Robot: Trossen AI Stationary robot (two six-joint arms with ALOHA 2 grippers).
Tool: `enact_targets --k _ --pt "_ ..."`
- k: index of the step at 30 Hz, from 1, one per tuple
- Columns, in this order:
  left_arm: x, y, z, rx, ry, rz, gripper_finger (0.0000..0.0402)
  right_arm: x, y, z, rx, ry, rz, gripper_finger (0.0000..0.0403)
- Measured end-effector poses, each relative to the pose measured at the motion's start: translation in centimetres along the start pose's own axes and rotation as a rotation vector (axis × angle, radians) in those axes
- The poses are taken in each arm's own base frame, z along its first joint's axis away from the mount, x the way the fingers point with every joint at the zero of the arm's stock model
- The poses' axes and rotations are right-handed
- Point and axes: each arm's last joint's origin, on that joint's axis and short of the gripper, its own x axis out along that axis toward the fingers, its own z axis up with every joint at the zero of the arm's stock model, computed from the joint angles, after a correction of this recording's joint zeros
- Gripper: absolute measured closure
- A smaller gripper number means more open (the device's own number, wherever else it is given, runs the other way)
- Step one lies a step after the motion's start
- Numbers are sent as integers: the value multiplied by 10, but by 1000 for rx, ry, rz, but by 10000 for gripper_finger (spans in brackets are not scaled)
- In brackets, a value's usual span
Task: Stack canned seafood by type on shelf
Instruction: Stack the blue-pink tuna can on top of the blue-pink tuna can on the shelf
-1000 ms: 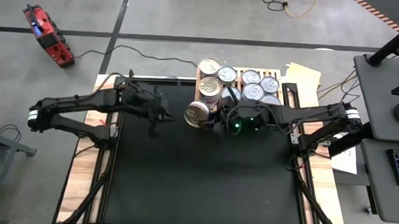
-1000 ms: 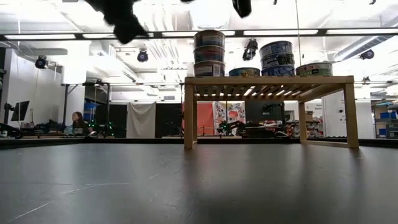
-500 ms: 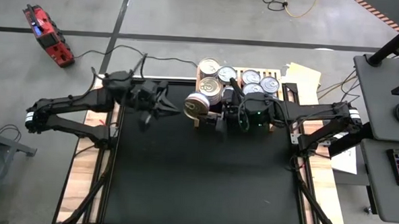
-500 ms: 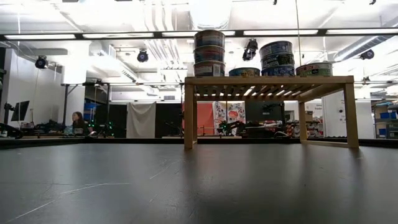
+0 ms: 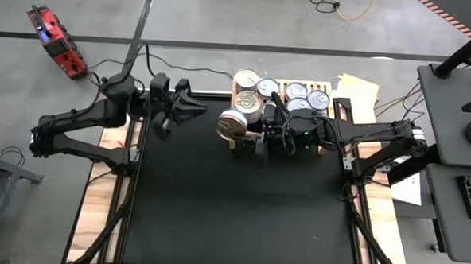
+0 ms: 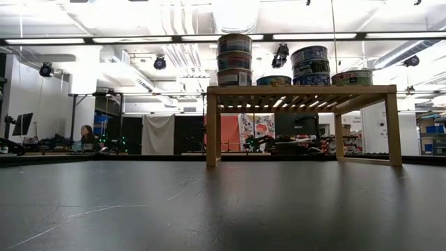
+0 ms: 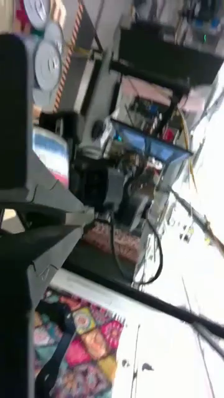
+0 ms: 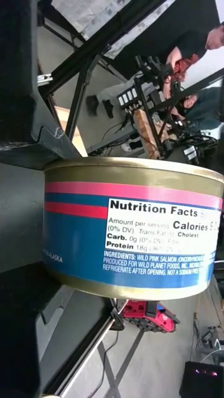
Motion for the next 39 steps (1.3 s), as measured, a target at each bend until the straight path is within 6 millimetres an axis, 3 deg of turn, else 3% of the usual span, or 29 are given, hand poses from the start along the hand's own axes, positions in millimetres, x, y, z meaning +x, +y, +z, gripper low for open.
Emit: enact_targets --k 5,13,20,26,39 --pt "1 -1 7 -28 68 57 331 0 0 0 0 -1 1 211" --pt "16 4 10 -37 123 81 227 -1 1 0 -1 -4 6 211" --pt "21 8 2 25 159 80 159 -3 9 -1 -13 0 32 211" --pt "26 13 -8 27 224 45 137 -6 8 2 -48 -16 11 211" --pt "49 26 -22 3 245 -3 137 -9 7 6 -93 -42 12 211"
